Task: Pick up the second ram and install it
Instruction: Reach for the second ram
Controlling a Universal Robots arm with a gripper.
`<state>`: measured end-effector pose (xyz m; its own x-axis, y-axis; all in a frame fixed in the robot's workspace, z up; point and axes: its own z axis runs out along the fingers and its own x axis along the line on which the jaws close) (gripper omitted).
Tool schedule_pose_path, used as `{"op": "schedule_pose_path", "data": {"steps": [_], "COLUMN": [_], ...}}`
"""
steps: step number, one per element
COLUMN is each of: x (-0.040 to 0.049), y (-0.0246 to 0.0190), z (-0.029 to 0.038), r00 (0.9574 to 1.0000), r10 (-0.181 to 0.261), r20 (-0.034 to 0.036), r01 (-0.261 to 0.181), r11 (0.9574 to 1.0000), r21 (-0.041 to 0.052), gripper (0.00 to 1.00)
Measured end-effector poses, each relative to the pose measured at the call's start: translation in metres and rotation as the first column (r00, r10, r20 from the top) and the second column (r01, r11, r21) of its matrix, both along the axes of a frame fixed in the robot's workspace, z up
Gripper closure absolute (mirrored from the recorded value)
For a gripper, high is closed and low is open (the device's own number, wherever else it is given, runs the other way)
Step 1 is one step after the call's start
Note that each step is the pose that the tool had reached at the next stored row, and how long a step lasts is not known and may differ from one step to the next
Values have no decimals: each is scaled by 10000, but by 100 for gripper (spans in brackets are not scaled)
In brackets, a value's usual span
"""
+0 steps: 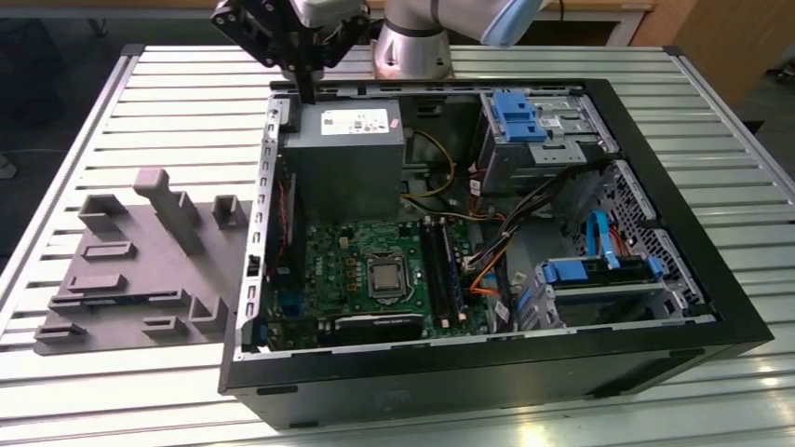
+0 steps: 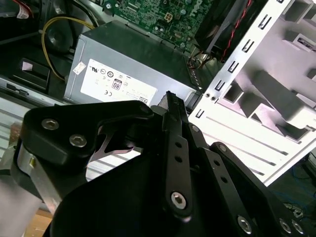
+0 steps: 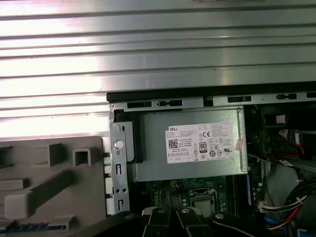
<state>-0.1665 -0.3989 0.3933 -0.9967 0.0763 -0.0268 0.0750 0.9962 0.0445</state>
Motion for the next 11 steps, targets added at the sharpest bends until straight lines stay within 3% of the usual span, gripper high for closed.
{"op": "schedule_pose_path", "data": {"steps": [11], "x": [-51], "y": [0], "z": [0], "r00": [10000], "r10": [1], "r20": [3], "r01": [-1], "r11": [10000], "r21": [0], "gripper": [89]}}
